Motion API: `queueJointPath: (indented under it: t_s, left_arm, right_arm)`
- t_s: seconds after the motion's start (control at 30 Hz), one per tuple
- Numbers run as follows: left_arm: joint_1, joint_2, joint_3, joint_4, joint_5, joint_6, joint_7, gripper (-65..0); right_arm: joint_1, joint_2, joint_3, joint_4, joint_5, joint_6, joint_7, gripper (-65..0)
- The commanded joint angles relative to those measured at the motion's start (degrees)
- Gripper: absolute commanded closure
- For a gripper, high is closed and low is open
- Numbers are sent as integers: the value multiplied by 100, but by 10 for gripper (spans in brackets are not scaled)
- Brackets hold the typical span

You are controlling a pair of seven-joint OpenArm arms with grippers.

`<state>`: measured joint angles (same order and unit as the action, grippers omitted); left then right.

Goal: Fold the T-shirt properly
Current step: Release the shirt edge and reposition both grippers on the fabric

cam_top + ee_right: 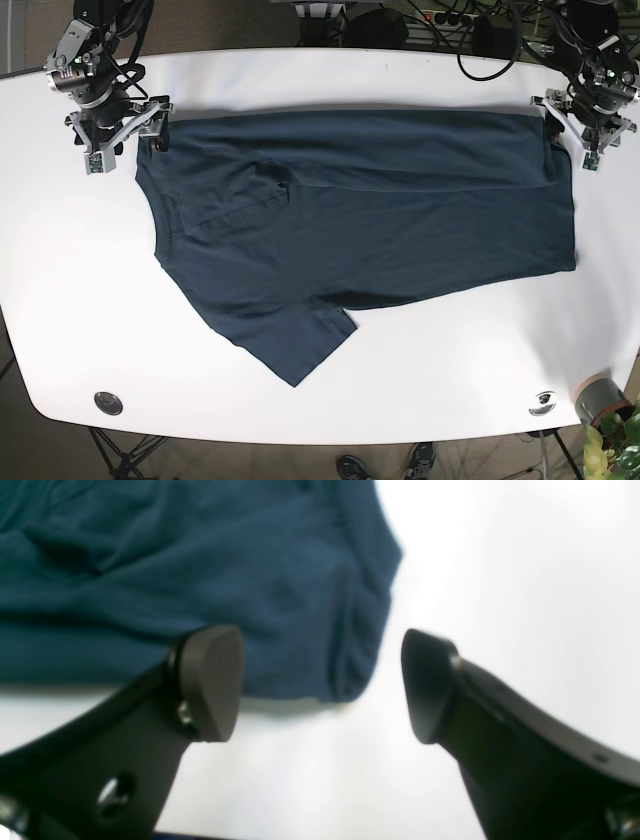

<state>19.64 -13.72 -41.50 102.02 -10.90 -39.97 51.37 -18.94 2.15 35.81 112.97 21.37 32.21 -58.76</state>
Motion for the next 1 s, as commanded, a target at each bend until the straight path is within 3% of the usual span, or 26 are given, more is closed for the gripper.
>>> queueJointPath:
  t_s: [0.0, 0.27, 0.47, 0.67, 0.87, 0.97]
  left_arm:
    - [27, -75, -145, 115, -23, -3, -69, -339]
    - [-377, 303, -101, 132, -163, -3, -69, -338]
    - [-799, 699, -92, 176, -31, -3, -69, -328]
    - [-948, 822, 31, -140, 294, -3, -87, -279]
    - [-957, 708, 101, -931, 399, -3, -105, -278]
    - [-948, 629, 92, -1222, 382, -3, -105, -276]
  right_arm:
    - [52, 62, 19, 127, 66, 72, 78, -472]
    - [386, 79, -298, 83, 48, 98, 78, -472]
    - [641, 79, -825, -57, -5, 37, 87, -472]
    - [993, 70, -852, -857, -13, 19, 122, -472]
    - [1037, 211, -860, -1270, -13, -359, 518, -472]
    - [1037, 299, -887, -1534, -5, -394, 588, -472]
